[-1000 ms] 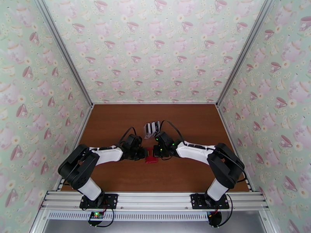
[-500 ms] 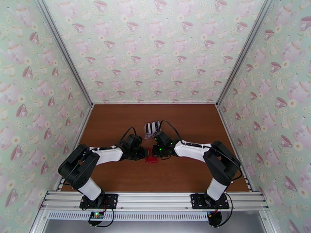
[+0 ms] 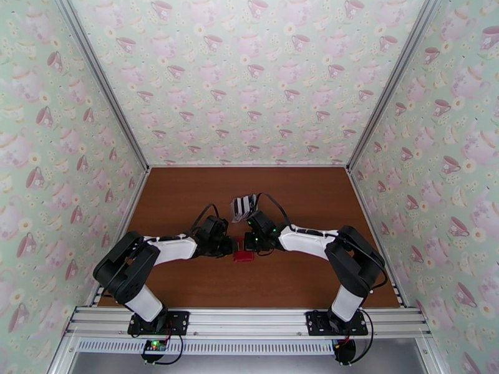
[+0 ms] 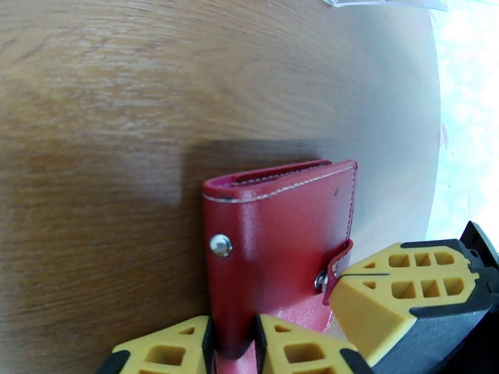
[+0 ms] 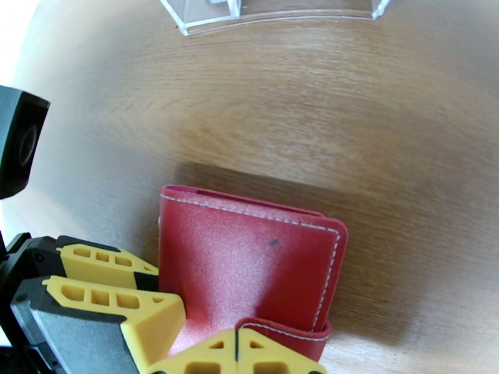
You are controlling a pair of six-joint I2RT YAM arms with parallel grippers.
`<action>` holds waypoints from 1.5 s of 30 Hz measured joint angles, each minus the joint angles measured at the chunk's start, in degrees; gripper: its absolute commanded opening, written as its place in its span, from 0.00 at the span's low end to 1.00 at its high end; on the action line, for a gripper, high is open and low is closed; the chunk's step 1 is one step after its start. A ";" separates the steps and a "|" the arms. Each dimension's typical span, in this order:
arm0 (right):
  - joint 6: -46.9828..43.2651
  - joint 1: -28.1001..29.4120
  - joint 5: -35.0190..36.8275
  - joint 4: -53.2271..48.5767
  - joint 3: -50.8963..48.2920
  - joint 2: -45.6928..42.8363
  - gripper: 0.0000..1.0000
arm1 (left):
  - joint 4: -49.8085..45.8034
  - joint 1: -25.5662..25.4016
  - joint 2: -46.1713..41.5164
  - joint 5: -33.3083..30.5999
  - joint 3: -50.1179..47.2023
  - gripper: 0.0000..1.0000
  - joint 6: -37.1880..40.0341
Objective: Put the credit cards into the card holder
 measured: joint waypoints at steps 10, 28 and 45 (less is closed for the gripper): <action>0.11 0.00 -1.03 1.16 -0.02 0.83 0.00 | 0.31 0.07 -0.02 0.04 -0.22 0.25 0.00; 2.40 -2.67 -4.74 6.93 -4.13 -0.31 0.00 | 0.31 0.28 -0.02 0.42 -0.22 0.25 0.00; 2.40 -3.80 -6.91 9.53 -5.73 -0.35 0.00 | 0.07 0.83 -0.15 0.44 -0.22 0.25 0.04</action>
